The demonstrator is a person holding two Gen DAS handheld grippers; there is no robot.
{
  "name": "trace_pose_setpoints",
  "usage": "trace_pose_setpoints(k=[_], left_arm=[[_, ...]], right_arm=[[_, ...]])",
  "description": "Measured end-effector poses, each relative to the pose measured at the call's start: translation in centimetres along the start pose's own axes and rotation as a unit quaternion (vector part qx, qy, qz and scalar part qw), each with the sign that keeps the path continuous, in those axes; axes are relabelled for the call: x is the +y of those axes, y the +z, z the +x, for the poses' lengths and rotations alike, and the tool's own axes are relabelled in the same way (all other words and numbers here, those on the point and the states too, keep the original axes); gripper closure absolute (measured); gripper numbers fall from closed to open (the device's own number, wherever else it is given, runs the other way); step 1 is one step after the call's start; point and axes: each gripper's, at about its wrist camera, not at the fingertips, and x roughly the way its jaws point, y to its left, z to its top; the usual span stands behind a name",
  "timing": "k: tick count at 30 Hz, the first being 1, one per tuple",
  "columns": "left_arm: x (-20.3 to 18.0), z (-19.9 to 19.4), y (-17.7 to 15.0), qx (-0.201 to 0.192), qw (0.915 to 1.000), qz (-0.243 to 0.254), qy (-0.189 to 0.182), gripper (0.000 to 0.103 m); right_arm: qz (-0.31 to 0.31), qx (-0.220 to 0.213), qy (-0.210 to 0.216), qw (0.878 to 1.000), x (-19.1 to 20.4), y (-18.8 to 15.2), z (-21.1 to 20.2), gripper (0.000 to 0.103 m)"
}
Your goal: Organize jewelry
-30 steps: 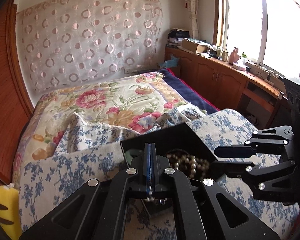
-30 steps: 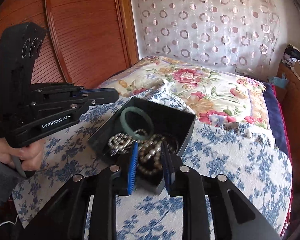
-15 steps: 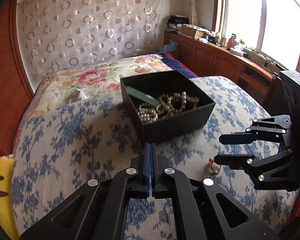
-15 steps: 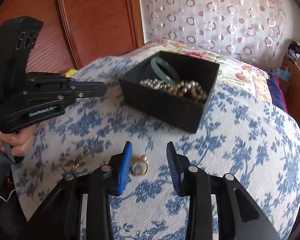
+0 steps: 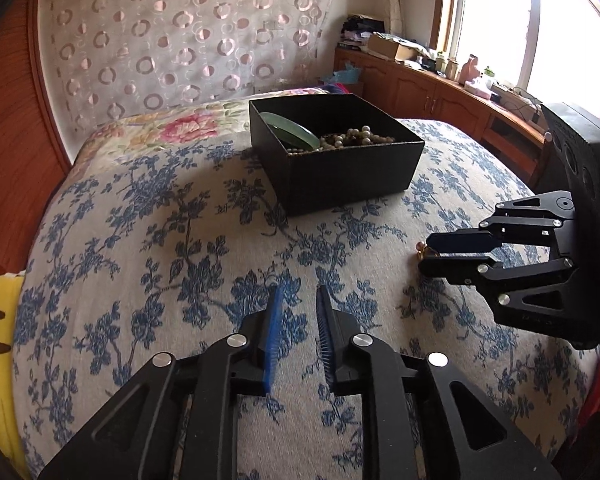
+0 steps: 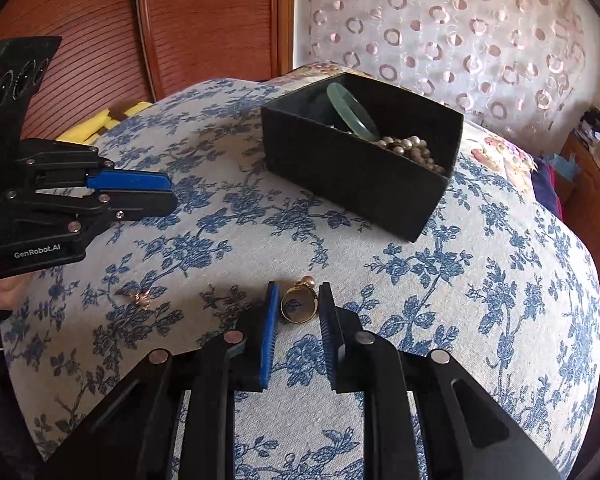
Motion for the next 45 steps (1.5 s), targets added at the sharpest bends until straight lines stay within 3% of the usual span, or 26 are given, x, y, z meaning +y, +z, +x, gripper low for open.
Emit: trace_pose_setpoints(k=[3, 6, 23, 25, 27, 32, 45], left_arm=[[-0.4, -0.7, -0.6, 0.000, 1.0000, 0.002, -0.001, 0.083], [-0.9, -1.4, -1.2, -0.001, 1.0000, 0.004, -0.006, 0.073], [-4.6, -1.5, -2.5, 0.016, 0.9986, 0.032, -0.040, 0.072], [-5.0, -1.2, -2.6, 0.021, 0.9983, 0.038, -0.037, 0.077], [-5.1, -0.9, -2.7, 0.026, 0.9981, 0.042, -0.036, 0.090], [-4.7, -1.0, -2.4, 0.019, 0.9985, 0.036, -0.035, 0.096], [-1.4, -1.7, 1.3, -0.011, 0.9996, -0.001, -0.027, 0.098]], right_arm=[[0.006, -0.002, -0.001, 1.000, -0.1, -0.4, -0.4, 0.081], [0.014, -0.007, -0.002, 1.000, -0.5, -0.9, -1.1, 0.081], [0.036, -0.023, -0.001, 0.999, -1.2, -1.7, -3.1, 0.081], [0.036, -0.023, 0.000, 0.999, -1.3, -1.8, -3.2, 0.081], [0.035, -0.024, 0.001, 0.999, -1.2, -1.8, -3.2, 0.081], [0.032, -0.025, 0.005, 0.999, -1.3, -1.5, -3.3, 0.081], [0.031, -0.044, 0.010, 0.998, -2.5, 0.5, -3.7, 0.081]])
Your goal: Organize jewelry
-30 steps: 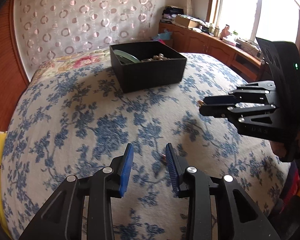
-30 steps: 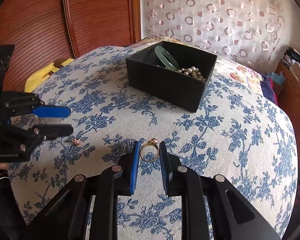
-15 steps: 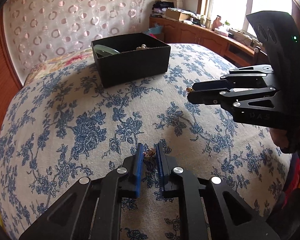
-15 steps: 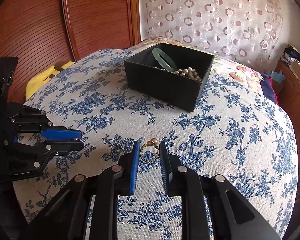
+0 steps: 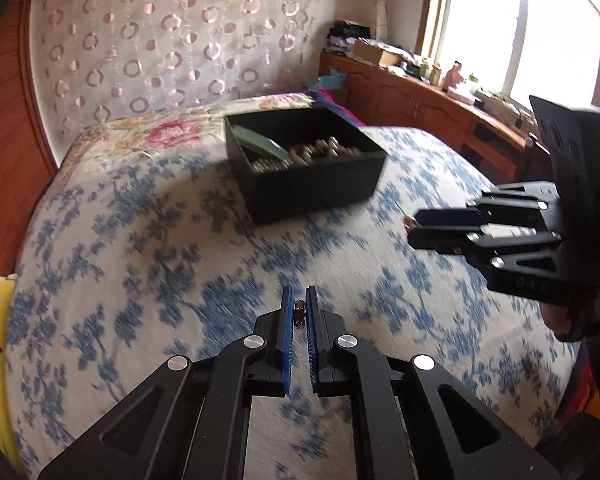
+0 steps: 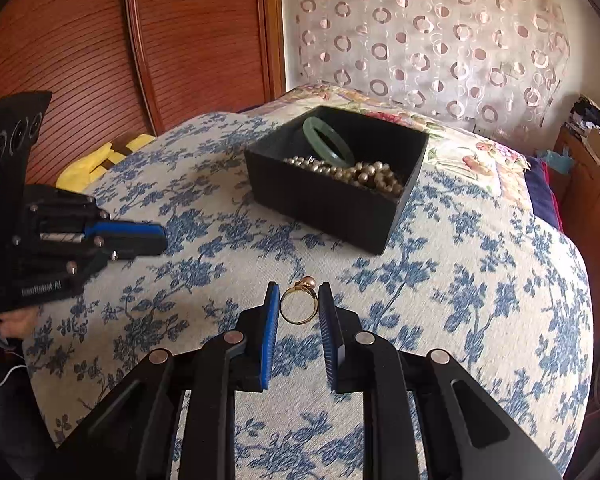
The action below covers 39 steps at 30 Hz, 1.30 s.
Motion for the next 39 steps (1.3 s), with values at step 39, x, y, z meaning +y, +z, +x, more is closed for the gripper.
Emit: trace_pose_setpoints(k=[39], left_arm=[[0.4, 4.8, 11.0, -0.052, 0.9981, 0.013, 0.031, 0.097]], right_arm=[[0.045, -0.054, -0.032, 0.997, -5.7, 4.5, -0.1, 0.065]])
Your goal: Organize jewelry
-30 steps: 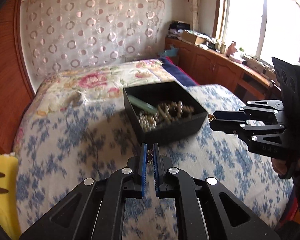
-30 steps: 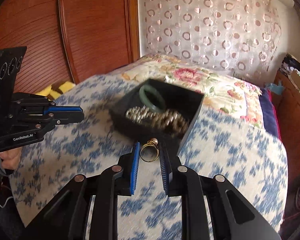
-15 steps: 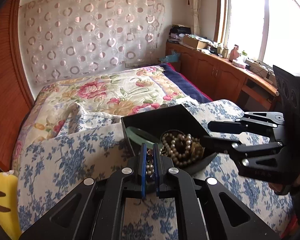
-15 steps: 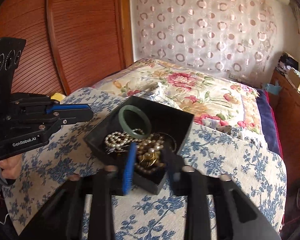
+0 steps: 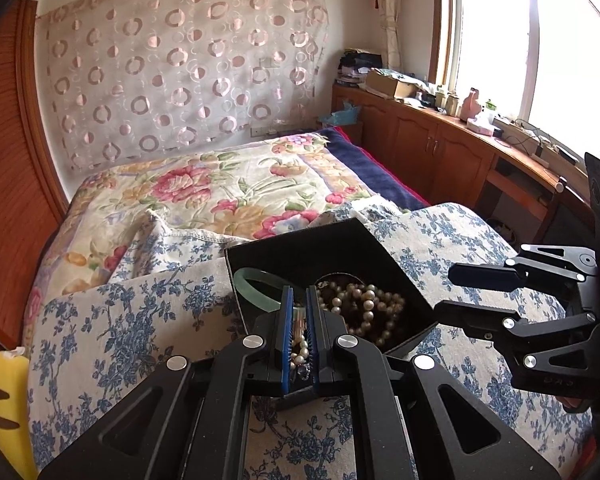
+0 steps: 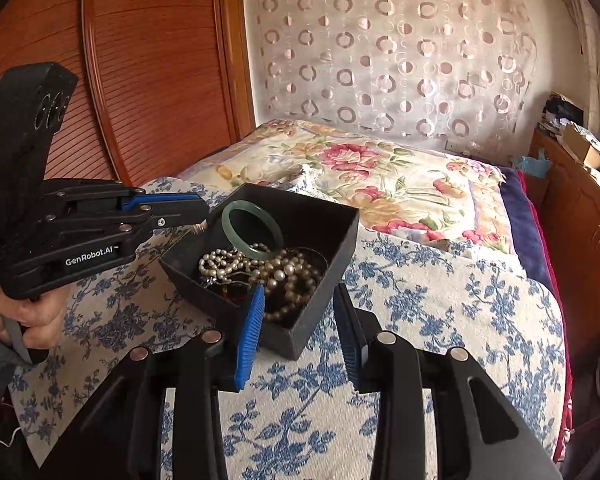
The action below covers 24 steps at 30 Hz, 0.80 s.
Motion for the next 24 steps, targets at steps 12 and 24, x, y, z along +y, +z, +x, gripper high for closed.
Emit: trace_pose_setpoints(k=[12, 24], left_arm=[[-0.6, -3.5, -2.1, -0.017, 0.9992, -0.008, 0.035, 0.035], [-1.7, -9.8, -5.7, -0.035, 0.9946, -0.020, 0.095, 0.008]], right_arm=[[0.028, -0.027, -0.024, 0.999, 0.8, -1.8, -3.5, 0.058], [0.042, -0.098, -0.064, 0.992, 3.3, -3.1, -11.4, 0.006]])
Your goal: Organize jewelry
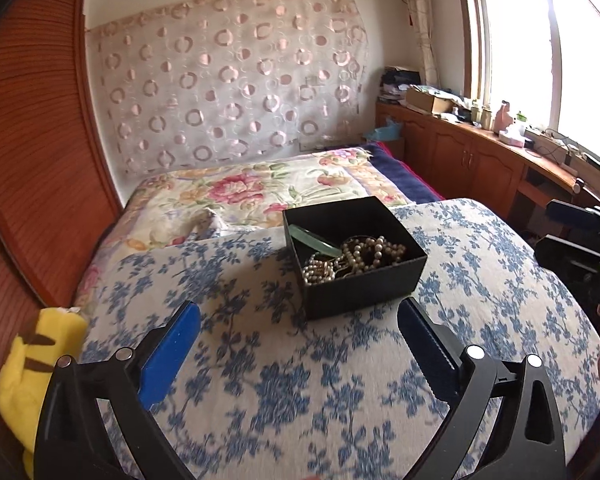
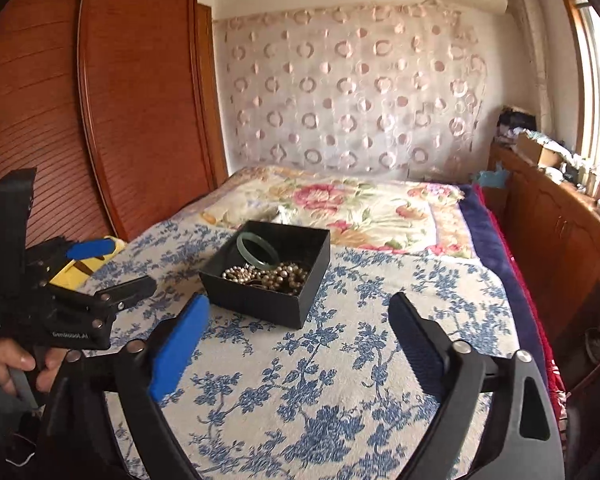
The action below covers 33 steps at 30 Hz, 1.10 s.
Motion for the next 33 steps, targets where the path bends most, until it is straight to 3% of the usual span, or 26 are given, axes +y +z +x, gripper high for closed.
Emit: trace_pose_setpoints(k=[14, 33], left_arm=[[0.5, -7.0, -1.2, -0.045, 0.9984, -0.026, 0.022, 0.008], [1.0, -7.5, -1.8, -0.047, 0.9981, -0.031, 0.025, 0.008]], right_arm=[[0.028, -0.041, -0.051, 0.997, 1.9, -1.2, -4.3, 0.003], [0.032, -0.041, -0.064, 0.997, 2.2, -2.1, -4.0, 0.003]])
